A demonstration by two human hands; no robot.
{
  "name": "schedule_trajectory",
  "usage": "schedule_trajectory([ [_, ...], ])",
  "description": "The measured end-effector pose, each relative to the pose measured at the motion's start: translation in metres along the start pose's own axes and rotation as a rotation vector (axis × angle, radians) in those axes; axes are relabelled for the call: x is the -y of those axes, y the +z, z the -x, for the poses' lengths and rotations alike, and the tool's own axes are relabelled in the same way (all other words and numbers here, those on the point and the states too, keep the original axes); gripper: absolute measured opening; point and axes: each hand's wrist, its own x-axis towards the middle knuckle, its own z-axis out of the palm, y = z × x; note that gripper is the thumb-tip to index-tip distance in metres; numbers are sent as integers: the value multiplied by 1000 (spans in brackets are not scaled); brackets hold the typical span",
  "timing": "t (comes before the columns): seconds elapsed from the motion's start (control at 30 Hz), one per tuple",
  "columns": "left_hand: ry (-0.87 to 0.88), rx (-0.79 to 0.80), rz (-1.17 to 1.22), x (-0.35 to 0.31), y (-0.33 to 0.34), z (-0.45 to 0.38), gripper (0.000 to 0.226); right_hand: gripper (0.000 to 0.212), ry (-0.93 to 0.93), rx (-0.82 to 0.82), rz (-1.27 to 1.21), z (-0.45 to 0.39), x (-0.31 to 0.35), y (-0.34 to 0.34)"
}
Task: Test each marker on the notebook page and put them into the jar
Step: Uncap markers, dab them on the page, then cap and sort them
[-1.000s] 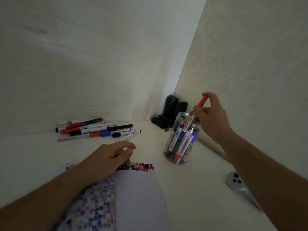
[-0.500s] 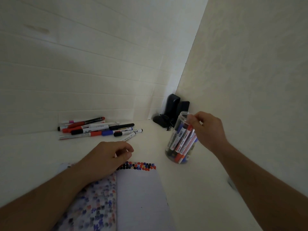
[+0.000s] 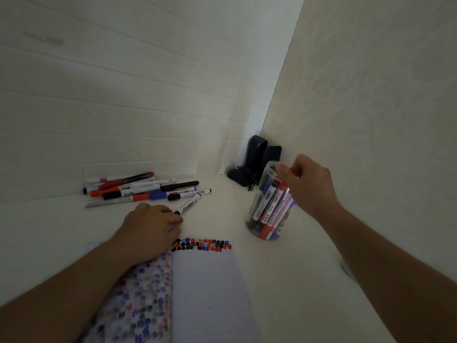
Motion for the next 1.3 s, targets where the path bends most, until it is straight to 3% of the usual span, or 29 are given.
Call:
schedule_trajectory([
  [0.2, -16, 10, 0, 0, 2, -3, 53, 40, 87, -38, -130, -7, 5, 2],
  [0.37, 10, -15, 10, 2, 5, -4, 47, 39, -37, 10, 33, 0, 2, 2],
  [0.57, 44, -107, 77, 2, 4, -4, 35, 36, -58, 10, 37, 4, 0, -2],
  [0.77, 60, -147, 87, 4, 5, -5, 31, 38, -185, 86, 280, 2, 4, -8],
  [0.93, 70, -157, 82, 3, 5, -4, 31, 39, -172, 191, 280, -5, 8, -19],
  [1.1, 76, -163, 85, 3, 5, -4, 31, 38, -227, 254, 509, -12, 11, -19],
  [1.3, 81, -150, 85, 4, 4, -2, 33, 17, -160, 303, 245, -12, 8, -25],
])
